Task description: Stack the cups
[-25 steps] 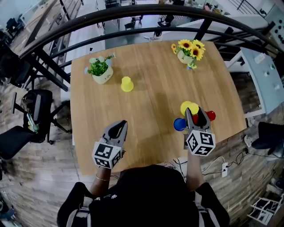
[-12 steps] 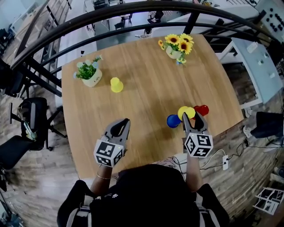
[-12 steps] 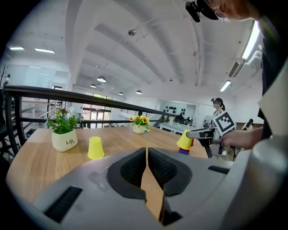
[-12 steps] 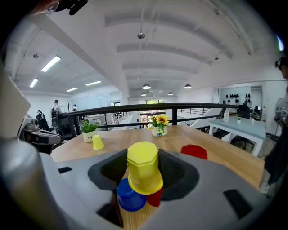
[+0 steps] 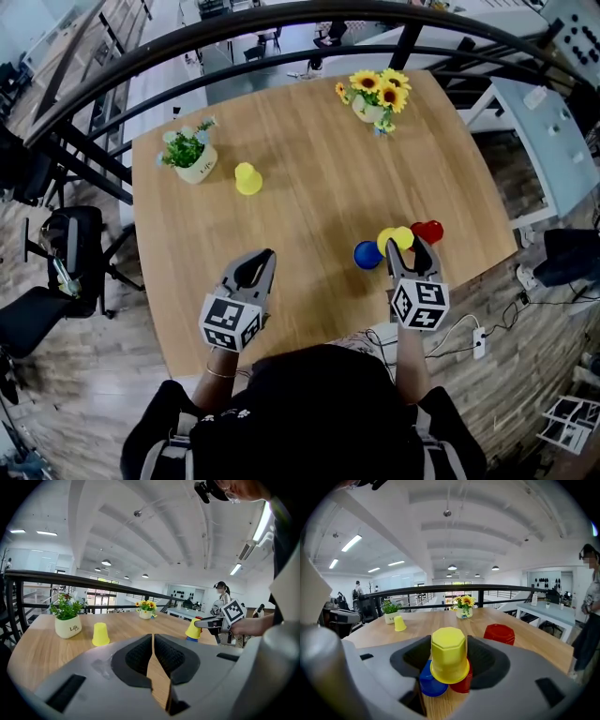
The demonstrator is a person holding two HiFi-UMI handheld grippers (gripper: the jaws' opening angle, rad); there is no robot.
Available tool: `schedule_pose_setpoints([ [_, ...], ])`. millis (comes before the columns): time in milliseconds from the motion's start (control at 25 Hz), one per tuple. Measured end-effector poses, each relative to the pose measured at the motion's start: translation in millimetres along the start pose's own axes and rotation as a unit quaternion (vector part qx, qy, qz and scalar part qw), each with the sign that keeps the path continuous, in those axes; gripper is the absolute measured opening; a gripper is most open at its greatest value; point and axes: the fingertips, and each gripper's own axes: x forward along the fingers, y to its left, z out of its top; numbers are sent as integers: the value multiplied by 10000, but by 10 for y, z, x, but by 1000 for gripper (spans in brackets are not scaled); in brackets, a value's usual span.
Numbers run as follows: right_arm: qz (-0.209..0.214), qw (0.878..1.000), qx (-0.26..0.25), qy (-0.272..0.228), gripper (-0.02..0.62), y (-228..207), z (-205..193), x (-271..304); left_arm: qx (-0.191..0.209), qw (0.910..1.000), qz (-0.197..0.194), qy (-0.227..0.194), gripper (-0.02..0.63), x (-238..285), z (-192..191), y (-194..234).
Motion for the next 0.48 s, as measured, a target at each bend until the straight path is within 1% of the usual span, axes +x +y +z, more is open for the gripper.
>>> schedule_pose_setpoints([
  [160,27,9998,-22,-200,290,27,62,-50,11,10000,30,25,25,-8,-20,17],
  [320,-41,9980,-163,-611,296,120,312,-204,-16,10000,65,17,25,-21,-41,42],
  [400,109,9955,-51,-943,296,248,521,-297,-31,10000,76,-8,25,-32,-41,47],
  [480,506,9893,155,-1362,286,473,754,-375,-53,9999,98,-40,25,-54,-41,58],
])
